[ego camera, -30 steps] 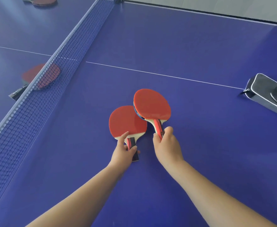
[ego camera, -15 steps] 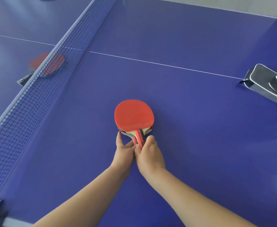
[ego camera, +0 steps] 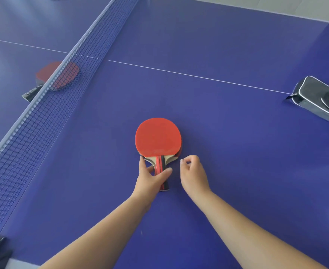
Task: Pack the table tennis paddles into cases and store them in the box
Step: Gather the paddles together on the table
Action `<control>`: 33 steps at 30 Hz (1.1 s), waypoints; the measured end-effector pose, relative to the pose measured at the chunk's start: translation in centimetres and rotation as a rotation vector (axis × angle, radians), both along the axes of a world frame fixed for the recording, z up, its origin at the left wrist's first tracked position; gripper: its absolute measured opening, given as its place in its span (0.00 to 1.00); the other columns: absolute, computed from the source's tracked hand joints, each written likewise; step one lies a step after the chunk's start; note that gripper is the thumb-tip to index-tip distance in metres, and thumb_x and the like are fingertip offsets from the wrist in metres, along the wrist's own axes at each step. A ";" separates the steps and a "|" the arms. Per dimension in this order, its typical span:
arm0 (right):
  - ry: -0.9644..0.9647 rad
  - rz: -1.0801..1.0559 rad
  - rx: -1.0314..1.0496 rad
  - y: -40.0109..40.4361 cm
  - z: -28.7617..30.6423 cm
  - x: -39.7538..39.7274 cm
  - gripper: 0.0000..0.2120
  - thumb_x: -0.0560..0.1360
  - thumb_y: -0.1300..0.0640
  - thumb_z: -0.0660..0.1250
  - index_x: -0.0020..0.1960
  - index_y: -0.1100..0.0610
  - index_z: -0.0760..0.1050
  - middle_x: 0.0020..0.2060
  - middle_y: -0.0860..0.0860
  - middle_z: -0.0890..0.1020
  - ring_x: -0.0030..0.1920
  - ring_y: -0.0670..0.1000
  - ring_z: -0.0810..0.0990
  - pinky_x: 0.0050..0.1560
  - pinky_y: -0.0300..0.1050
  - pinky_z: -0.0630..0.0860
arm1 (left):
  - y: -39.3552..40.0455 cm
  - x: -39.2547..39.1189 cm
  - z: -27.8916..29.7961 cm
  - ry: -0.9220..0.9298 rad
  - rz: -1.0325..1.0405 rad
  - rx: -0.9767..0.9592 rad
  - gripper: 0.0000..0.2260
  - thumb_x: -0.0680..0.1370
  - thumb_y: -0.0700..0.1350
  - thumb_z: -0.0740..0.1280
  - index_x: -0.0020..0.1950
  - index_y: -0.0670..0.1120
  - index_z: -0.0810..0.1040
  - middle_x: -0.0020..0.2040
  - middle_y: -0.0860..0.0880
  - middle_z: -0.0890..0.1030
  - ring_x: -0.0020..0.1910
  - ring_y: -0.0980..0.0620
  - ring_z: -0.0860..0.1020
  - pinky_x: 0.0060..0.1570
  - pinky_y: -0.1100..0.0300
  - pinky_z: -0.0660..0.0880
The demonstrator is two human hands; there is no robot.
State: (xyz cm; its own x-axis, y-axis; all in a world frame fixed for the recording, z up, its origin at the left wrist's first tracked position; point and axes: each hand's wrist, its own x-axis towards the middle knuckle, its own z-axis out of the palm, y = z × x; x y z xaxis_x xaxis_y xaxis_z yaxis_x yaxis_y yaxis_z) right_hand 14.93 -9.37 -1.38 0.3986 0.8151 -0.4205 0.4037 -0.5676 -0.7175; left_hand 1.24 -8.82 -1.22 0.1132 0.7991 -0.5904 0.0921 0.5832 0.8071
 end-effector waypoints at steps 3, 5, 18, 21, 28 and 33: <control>0.109 -0.057 -0.032 1.6 -1.1 1.0 0.20 0.80 0.48 0.58 0.71 0.52 0.64 0.53 0.49 0.76 0.51 0.51 0.79 0.53 0.56 0.80 | 0.2 -0.1 -0.4 0.106 -0.052 0.032 0.48 0.72 0.43 0.74 0.79 0.61 0.42 0.63 0.55 0.73 0.36 0.58 0.81 0.39 0.63 0.79; 0.149 -0.032 -0.034 2.6 -1.3 1.3 0.25 0.81 0.48 0.58 0.76 0.51 0.60 0.56 0.48 0.75 0.54 0.50 0.79 0.55 0.54 0.79 | 0.4 -0.4 -0.7 0.146 -0.070 0.053 0.48 0.73 0.39 0.71 0.79 0.60 0.40 0.60 0.57 0.74 0.36 0.54 0.80 0.37 0.62 0.80; 0.151 0.168 0.065 8.4 -1.0 -3.1 0.23 0.79 0.52 0.65 0.73 0.47 0.68 0.59 0.47 0.79 0.59 0.49 0.76 0.53 0.41 0.72 | 4.0 -7.7 -1.4 0.377 -0.200 0.060 0.48 0.72 0.40 0.68 0.77 0.67 0.38 0.70 0.55 0.70 0.64 0.51 0.74 0.39 0.63 0.74; 0.143 0.172 0.045 9.6 -1.3 -4.4 0.25 0.79 0.51 0.65 0.74 0.49 0.66 0.63 0.48 0.77 0.63 0.50 0.74 0.58 0.44 0.73 | 5.0 -8.8 -1.3 0.405 -0.205 0.072 0.49 0.71 0.39 0.69 0.77 0.66 0.40 0.67 0.54 0.70 0.58 0.50 0.77 0.37 0.61 0.74; 0.139 0.133 0.048 9.6 -2.0 -4.8 0.27 0.78 0.51 0.66 0.75 0.49 0.65 0.65 0.48 0.76 0.64 0.50 0.74 0.60 0.44 0.71 | 4.7 -8.9 -1.7 0.480 -0.209 0.129 0.43 0.70 0.36 0.67 0.74 0.66 0.50 0.56 0.51 0.70 0.46 0.51 0.75 0.32 0.61 0.73; 0.113 0.139 0.055 9.4 -1.9 -5.0 0.25 0.78 0.51 0.66 0.74 0.50 0.66 0.61 0.48 0.78 0.57 0.47 0.75 0.54 0.40 0.72 | 4.6 -8.8 -2.3 0.494 -0.194 0.130 0.43 0.71 0.37 0.68 0.76 0.63 0.51 0.55 0.51 0.69 0.47 0.52 0.74 0.33 0.63 0.71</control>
State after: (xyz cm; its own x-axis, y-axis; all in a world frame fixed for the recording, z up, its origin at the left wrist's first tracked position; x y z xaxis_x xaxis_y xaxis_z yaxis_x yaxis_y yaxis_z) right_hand 9.90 0.06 -3.31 0.2327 0.8823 -0.4092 0.3905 -0.4701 -0.7915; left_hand -7.59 -4.23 -3.50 -0.0005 0.8610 -0.5086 0.5746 0.4165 0.7045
